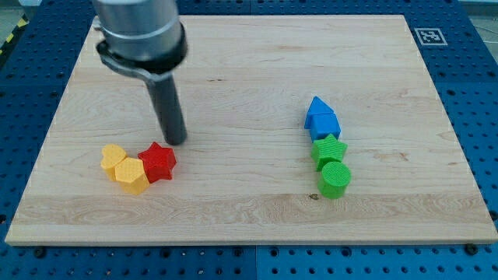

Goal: Move the yellow hexagon to the top center of the board

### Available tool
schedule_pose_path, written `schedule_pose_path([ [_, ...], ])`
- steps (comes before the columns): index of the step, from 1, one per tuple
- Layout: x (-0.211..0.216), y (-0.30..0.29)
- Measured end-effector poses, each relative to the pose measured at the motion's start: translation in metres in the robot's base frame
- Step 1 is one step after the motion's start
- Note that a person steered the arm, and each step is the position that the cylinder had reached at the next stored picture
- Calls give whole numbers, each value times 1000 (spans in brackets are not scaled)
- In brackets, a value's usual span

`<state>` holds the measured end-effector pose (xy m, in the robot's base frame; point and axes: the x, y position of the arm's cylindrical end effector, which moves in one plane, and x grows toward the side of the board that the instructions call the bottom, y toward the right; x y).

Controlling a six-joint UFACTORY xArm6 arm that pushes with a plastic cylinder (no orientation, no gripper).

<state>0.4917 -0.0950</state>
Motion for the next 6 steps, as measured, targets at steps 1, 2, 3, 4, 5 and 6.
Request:
schedule_pose_path([
  [1,25,37],
  [2,83,28],
  [3,115,-8],
  [4,111,-51],
  [5,97,-57],
  [6,73,-51],
])
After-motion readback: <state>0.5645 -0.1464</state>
